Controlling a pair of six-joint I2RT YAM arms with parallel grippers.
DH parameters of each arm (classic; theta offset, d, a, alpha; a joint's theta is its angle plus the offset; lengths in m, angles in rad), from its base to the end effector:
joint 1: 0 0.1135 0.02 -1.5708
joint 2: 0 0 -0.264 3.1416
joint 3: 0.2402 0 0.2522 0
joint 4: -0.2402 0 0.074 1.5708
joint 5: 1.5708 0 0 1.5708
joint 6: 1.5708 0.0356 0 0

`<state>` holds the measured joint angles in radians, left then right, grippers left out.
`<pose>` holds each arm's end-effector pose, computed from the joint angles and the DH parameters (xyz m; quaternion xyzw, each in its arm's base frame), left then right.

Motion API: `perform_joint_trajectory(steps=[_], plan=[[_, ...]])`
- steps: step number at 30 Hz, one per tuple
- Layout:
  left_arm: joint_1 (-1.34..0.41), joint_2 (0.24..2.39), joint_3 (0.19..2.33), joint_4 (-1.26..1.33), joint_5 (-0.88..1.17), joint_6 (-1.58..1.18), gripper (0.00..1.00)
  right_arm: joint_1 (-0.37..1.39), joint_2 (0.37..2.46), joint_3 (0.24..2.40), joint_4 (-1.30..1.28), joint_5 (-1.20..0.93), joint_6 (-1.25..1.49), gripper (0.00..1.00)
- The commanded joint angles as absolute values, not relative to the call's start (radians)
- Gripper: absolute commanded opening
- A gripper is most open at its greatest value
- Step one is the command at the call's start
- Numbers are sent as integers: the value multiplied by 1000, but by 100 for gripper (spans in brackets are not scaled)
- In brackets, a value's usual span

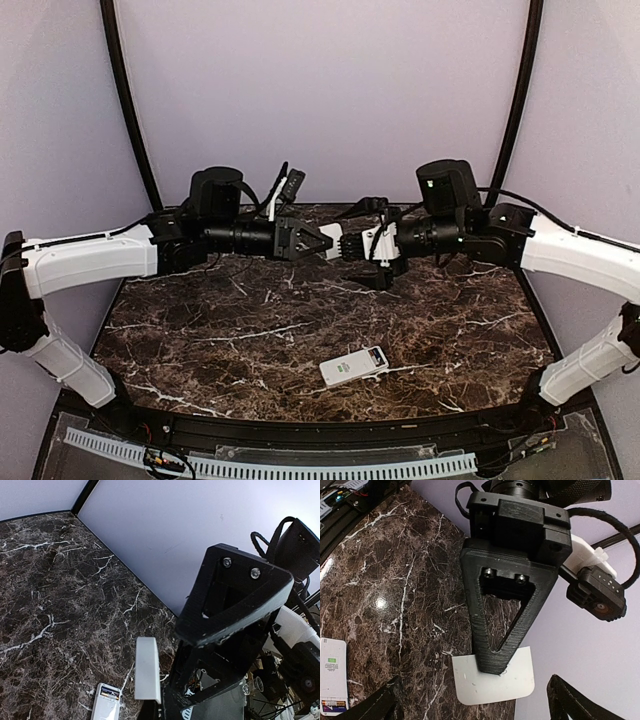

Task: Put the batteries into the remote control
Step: Pass from the left arm to the right

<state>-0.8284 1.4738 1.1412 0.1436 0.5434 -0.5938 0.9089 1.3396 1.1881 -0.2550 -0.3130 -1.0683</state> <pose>0.2218 -0.2690 0.3334 0.2567 0.7173 -0.5573 0.3301 0.1818 0.2511 0.3502 -0.7363 0.3821 0.0865 0.5517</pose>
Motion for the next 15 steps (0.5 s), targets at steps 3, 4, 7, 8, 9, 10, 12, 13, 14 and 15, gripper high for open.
perform_joint_trajectory(steps=[3,4,7,8,9,10,12,13,14,15], plan=[[-830,1464,1177,132,594,-607,0,905,1377,1236,-253,-289,-1115,93],[-830,1465,1179,130,598,-607,0,904,1380,1236,-247,-286,-1112,93],[-830,1468,1185,126,605,-603,0,898,1391,1240,-242,-295,-1101,90],[-830,1467,1187,123,606,-601,0,897,1396,1242,-242,-298,-1099,88],[-829,1467,1188,121,606,-598,0,897,1399,1245,-243,-298,-1097,86],[-830,1467,1190,119,606,-596,0,896,1401,1246,-243,-301,-1095,83],[-830,1467,1191,118,607,-592,0,893,1404,1249,-245,-304,-1093,79],[-830,1467,1192,117,608,-592,0,892,1406,1249,-245,-307,-1091,78],[-830,1469,1193,116,608,-591,0,889,1407,1252,-246,-309,-1090,76],[-830,1470,1194,113,609,-590,0,889,1408,1254,-247,-313,-1087,74]])
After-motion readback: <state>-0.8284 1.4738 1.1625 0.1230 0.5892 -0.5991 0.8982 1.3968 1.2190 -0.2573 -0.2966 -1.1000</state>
